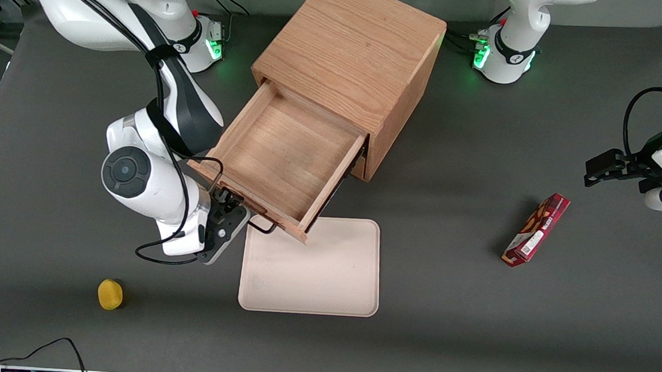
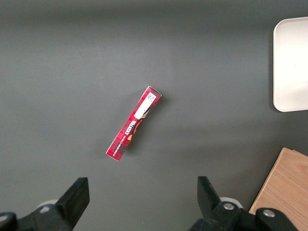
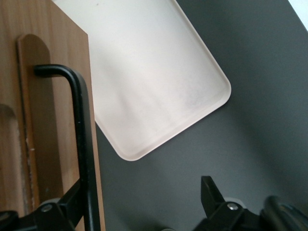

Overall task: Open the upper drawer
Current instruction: 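Keep pulling the handle to extend the upper drawer further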

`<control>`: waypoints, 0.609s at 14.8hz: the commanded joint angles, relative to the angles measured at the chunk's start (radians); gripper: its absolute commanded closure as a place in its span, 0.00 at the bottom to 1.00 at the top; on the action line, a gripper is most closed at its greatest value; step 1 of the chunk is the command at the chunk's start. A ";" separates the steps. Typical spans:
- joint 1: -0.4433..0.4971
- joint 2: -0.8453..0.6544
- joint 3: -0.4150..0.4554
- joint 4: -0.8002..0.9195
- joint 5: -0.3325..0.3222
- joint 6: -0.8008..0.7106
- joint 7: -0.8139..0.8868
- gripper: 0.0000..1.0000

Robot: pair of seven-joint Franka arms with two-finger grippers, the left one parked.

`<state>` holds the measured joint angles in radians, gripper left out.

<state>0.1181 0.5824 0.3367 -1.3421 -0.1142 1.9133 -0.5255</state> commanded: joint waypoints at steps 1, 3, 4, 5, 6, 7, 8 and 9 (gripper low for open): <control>-0.005 0.017 -0.005 0.072 -0.016 -0.055 -0.028 0.00; -0.005 0.014 -0.004 0.106 -0.010 -0.088 -0.021 0.00; -0.002 0.013 -0.004 0.122 -0.010 -0.118 -0.019 0.00; -0.002 0.008 -0.002 0.136 -0.010 -0.147 -0.019 0.00; -0.002 0.001 0.001 0.146 -0.009 -0.177 -0.019 0.00; -0.005 -0.009 0.004 0.152 -0.009 -0.215 -0.018 0.00; -0.005 -0.028 0.004 0.152 -0.009 -0.253 -0.018 0.00; -0.006 -0.051 0.004 0.152 0.004 -0.281 -0.016 0.00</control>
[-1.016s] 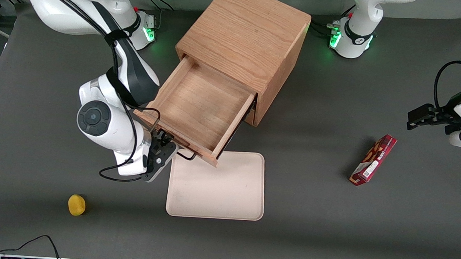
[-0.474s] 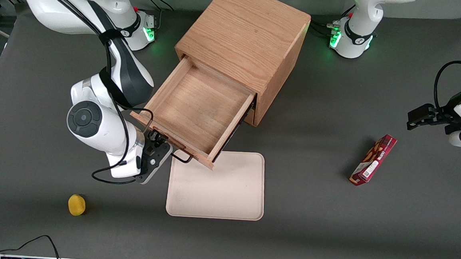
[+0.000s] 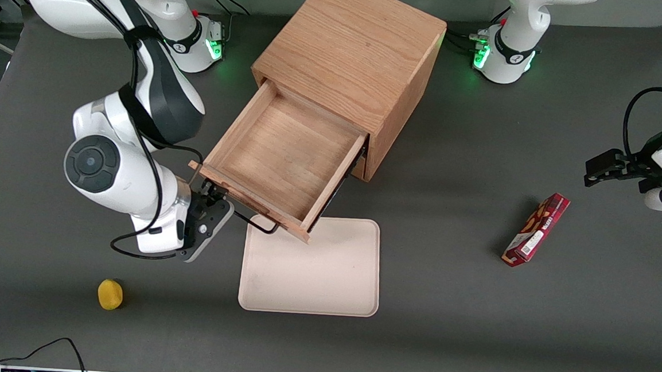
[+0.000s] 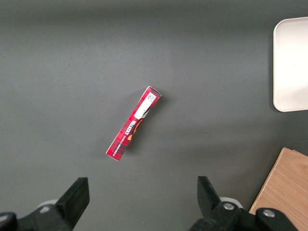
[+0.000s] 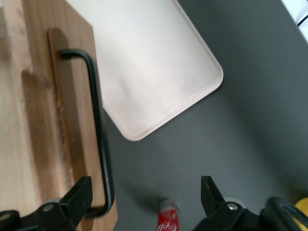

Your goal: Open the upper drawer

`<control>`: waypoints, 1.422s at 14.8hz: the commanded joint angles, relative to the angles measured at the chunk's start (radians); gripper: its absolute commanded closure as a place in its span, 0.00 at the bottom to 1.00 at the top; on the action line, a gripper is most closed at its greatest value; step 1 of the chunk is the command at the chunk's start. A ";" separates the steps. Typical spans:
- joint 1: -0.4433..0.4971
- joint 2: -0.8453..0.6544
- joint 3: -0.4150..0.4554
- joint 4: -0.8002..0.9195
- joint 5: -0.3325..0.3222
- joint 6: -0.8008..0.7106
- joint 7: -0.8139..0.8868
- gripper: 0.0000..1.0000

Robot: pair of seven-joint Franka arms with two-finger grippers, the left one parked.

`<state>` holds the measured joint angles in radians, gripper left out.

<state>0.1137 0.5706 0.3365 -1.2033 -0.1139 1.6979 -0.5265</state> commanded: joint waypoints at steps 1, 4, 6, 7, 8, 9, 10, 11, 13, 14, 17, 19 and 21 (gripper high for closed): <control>-0.006 -0.070 -0.001 0.002 0.017 -0.082 -0.012 0.00; -0.070 -0.184 0.009 -0.073 0.052 -0.138 0.032 0.00; -0.116 -0.309 0.009 -0.204 0.095 -0.094 0.039 0.00; -0.156 -0.392 0.010 -0.299 0.109 -0.048 0.039 0.00; -0.193 -0.476 0.012 -0.393 0.134 0.006 0.039 0.00; -0.219 -0.550 0.012 -0.468 0.166 0.038 0.037 0.00; -0.247 -0.604 0.010 -0.507 0.175 0.040 0.037 0.00; -0.281 -0.636 0.012 -0.519 0.175 0.036 0.039 0.00; -0.328 -0.670 0.012 -0.529 0.177 0.031 0.042 0.00; -0.339 -0.676 0.010 -0.527 0.177 -0.012 0.042 0.00; -0.402 -0.728 -0.007 -0.515 0.166 -0.184 0.039 0.00; -0.413 -0.736 -0.010 -0.506 0.166 -0.166 0.040 0.00; -0.414 -0.735 -0.010 -0.509 0.165 -0.126 0.042 0.00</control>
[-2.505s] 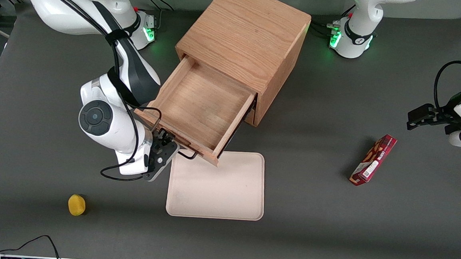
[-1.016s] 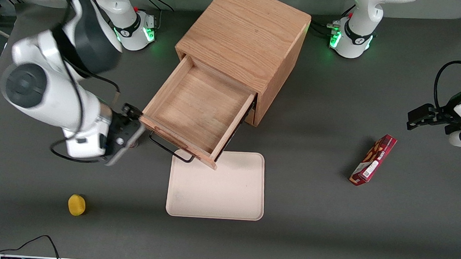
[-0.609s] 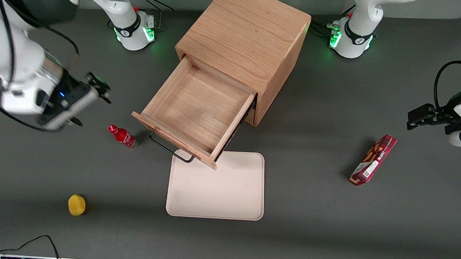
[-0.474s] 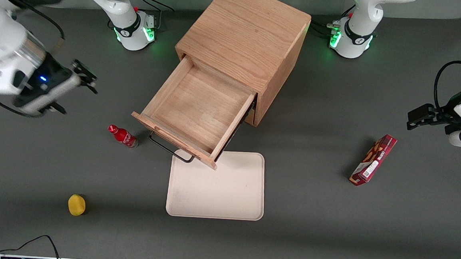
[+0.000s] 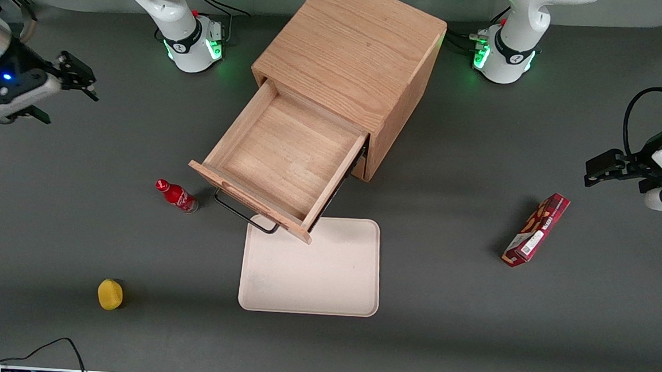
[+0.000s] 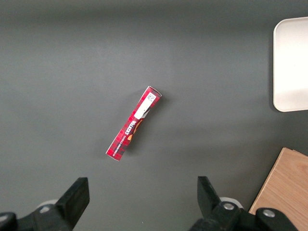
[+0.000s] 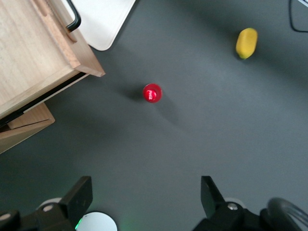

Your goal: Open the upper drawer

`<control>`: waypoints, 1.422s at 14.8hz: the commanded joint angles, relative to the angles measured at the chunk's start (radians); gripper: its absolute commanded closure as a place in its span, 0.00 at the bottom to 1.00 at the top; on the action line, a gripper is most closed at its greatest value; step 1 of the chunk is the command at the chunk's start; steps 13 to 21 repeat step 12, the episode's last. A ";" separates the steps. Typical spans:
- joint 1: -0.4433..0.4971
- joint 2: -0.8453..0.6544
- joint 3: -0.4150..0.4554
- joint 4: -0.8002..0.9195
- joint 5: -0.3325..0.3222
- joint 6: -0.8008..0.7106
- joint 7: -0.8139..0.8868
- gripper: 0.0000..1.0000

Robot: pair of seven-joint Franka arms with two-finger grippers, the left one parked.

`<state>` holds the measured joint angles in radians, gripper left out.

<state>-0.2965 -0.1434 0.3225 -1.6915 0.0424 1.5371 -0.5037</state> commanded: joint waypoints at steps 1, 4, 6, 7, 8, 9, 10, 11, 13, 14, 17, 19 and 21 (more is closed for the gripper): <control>-0.004 -0.013 0.004 -0.017 0.010 0.046 0.069 0.00; 0.067 0.033 -0.035 -0.002 0.007 0.057 0.240 0.00; 0.266 0.057 -0.257 0.019 0.007 0.057 0.307 0.00; 0.336 0.073 -0.323 0.035 0.008 0.049 0.361 0.00; 0.368 0.077 -0.356 0.038 0.007 0.049 0.388 0.00; 0.366 0.084 -0.358 0.041 0.008 0.051 0.393 0.00; 0.355 0.084 -0.358 0.045 0.013 0.051 0.393 0.00; 0.341 0.084 -0.353 0.046 0.014 0.051 0.393 0.00; 0.338 0.082 -0.346 0.046 0.016 0.051 0.393 0.00; 0.338 0.082 -0.346 0.046 0.016 0.051 0.393 0.00; 0.338 0.082 -0.346 0.046 0.016 0.051 0.393 0.00; 0.338 0.082 -0.346 0.046 0.016 0.051 0.393 0.00; 0.338 0.082 -0.346 0.046 0.016 0.051 0.393 0.00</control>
